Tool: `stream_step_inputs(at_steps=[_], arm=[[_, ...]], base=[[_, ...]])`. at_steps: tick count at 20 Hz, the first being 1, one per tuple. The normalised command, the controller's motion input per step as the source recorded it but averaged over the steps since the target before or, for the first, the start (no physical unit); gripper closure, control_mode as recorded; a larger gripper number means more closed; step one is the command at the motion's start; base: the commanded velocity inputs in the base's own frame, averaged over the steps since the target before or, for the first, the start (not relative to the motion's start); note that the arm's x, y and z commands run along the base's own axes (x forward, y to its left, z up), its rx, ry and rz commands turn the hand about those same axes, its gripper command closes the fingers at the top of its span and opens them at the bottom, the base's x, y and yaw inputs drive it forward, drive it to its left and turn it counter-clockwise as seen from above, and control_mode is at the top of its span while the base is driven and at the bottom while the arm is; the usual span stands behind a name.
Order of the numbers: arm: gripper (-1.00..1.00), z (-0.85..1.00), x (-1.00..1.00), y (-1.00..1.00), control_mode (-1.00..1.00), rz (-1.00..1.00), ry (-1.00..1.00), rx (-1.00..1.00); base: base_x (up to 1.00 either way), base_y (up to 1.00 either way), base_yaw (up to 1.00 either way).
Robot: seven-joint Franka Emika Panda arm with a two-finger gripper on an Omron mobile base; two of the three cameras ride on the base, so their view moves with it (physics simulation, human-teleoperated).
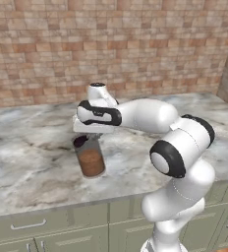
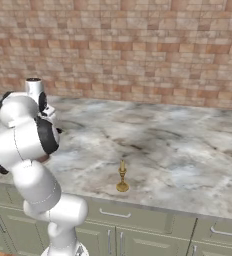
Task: Pick the jar and candle from the dining table and place them in the open cabinet. Close the cabinet after placing the objects.
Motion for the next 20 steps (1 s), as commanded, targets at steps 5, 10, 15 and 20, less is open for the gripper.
stream_step_inputs(at_steps=[5,10,15,20], arm=[[1.0,-0.38,-0.29,0.08,-1.0,0.0,0.0,0.0],[1.0,-0.14,-0.29,-0.02,-1.0,-0.01,-0.02,0.0],[1.0,0.23,-0.49,-0.19,-1.0,-0.01,-0.24,0.02],[1.0,0.72,-0.66,-0.24,-1.0,-0.08,-0.34,0.0]], base=[[0.0,0.0,0.0],[0.0,0.0,0.0],[0.0,0.0,0.0],[0.0,0.0,0.0]])
